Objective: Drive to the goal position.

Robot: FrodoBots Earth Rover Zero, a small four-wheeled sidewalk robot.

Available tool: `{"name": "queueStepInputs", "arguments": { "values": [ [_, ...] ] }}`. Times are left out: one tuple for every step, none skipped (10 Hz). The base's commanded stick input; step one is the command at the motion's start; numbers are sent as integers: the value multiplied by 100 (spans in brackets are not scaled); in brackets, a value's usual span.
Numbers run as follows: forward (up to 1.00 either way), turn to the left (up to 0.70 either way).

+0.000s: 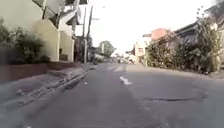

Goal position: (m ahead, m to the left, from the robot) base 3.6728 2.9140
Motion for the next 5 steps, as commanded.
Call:
{"name": "queueStepInputs", "arguments": {
  "values": [
    [100,0],
    [100,0],
    [100,0],
    [100,0],
    [100,0]
  ]
}}
